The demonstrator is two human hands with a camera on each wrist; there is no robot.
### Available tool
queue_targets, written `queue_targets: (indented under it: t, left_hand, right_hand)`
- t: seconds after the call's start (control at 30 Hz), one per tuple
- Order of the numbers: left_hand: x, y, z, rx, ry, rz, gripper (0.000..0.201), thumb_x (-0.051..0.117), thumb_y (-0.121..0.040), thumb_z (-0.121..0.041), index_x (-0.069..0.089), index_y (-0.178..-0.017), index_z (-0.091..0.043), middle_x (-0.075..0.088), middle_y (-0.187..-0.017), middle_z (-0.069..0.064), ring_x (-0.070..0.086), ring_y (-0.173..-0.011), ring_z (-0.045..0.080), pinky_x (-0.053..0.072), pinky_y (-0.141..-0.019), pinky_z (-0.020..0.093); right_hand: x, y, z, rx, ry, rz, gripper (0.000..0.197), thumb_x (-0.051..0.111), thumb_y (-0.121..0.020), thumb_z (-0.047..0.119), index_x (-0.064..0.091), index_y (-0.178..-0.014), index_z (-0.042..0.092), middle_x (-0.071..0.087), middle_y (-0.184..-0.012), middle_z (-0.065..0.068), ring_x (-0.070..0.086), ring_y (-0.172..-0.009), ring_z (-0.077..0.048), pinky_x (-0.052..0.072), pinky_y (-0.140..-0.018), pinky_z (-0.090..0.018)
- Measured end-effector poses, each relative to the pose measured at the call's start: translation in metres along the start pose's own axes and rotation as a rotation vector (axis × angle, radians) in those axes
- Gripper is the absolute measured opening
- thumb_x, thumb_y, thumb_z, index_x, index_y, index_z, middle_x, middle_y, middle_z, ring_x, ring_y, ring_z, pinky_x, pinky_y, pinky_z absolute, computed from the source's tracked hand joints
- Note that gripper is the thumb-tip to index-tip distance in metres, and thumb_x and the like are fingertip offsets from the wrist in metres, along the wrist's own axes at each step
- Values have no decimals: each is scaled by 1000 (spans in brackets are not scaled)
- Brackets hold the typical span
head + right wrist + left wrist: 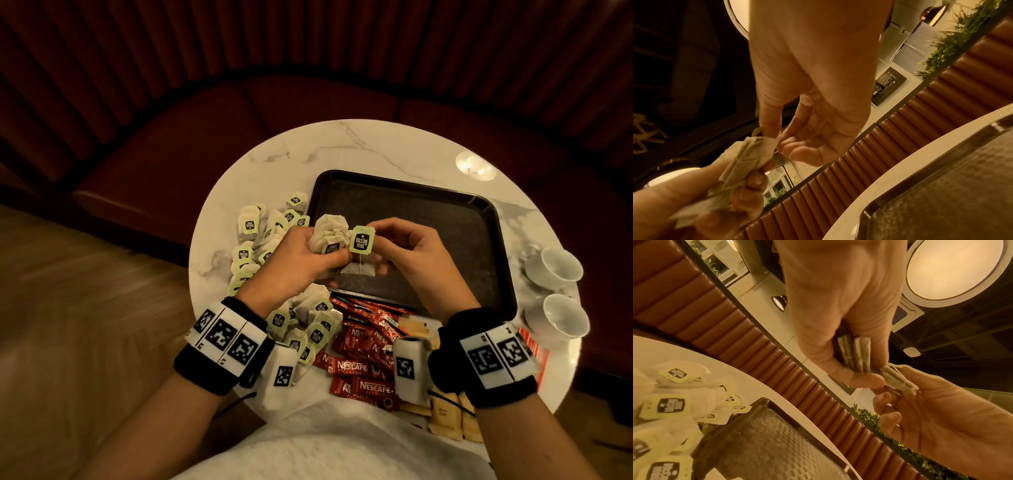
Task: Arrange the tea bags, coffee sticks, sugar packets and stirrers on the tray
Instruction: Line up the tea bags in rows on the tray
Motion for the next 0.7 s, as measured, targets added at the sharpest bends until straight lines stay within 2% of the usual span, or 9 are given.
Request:
queue_targets:
  t: [0.1, 0.17, 0.23, 0.37, 0.5, 0.57, 0.63, 0.7]
  left_hand:
    - [-2, 1, -1, -1, 22, -5, 9, 68, -87, -6, 71, -94, -10, 72, -82, 7, 69, -68, 13, 53, -52, 22]
    - [-5, 1, -1, 6, 56, -33, 10, 68, -88, -11, 71, -97, -10, 73, -88, 10, 71, -74, 18, 55, -53, 24]
    - [-8, 0, -3, 41, 88, -71, 10, 64, -91, -14, 71, -98, -11, 73, -92, 11, 71, -78, 21, 56, -53, 25]
    - [-10, -1, -7, 107, 102, -140, 9, 64, -91, -15, 71, -87, -13, 73, -81, 4, 69, -70, 18, 53, -48, 22]
    - [-10, -2, -11, 177, 85, -173, 11, 62, -92, -16, 70, -84, -14, 73, -74, -3, 67, -66, 12, 53, -49, 23]
    - [-11, -2, -14, 200, 74, -193, 12, 61, -94, -16, 70, -85, -16, 73, -76, -3, 67, -68, 11, 51, -49, 22]
    - [-13, -2, -17, 216, 54, -214, 12, 60, -94, -18, 69, -86, -17, 74, -79, 1, 65, -66, 13, 50, -49, 22]
    - [-16, -3, -18, 221, 34, -236, 13, 61, -94, -21, 70, -85, -18, 73, -81, 9, 61, -63, 18, 49, -48, 23]
  right_hand:
    - [0, 0, 2, -20, 17, 4, 12, 63, -93, 11, 73, -99, 14, 72, -79, 3, 56, -59, -4, 46, -57, -22]
    - [0, 1, 4, -30, 11, 11, 15, 60, -95, 10, 73, -102, 14, 74, -90, -2, 61, -68, -4, 47, -59, -19]
    - [1, 2, 3, -30, 7, 31, 16, 59, -95, 11, 73, -102, 16, 75, -94, 0, 65, -76, -4, 48, -62, -17]
    - [5, 2, 3, -30, -9, 61, 18, 58, -96, 12, 73, -104, 17, 75, -94, 3, 67, -84, -3, 48, -67, -13]
    - [4, 1, -2, -2, -26, 40, 19, 55, -99, 17, 71, -107, 23, 73, -101, -3, 62, -83, -14, 51, -64, -22]
    - [3, 1, -8, 58, -77, 30, 18, 56, -97, 21, 71, -107, 24, 72, -98, 0, 61, -82, -13, 54, -65, -25]
    - [3, 3, -11, 75, -72, 64, 22, 61, -90, 27, 69, -110, 23, 73, -100, 5, 65, -86, -9, 56, -68, -25]
    - [4, 7, -13, 58, -10, 121, 30, 67, -84, 27, 68, -113, 20, 73, -108, 4, 69, -98, -10, 58, -75, -25]
Point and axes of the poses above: each hand's wrist, its own y-axis away from the middle knuckle, its own x-axis out of the palm, z = x × y, the point moved 6 cm from there along -y, towards the middle knuckle
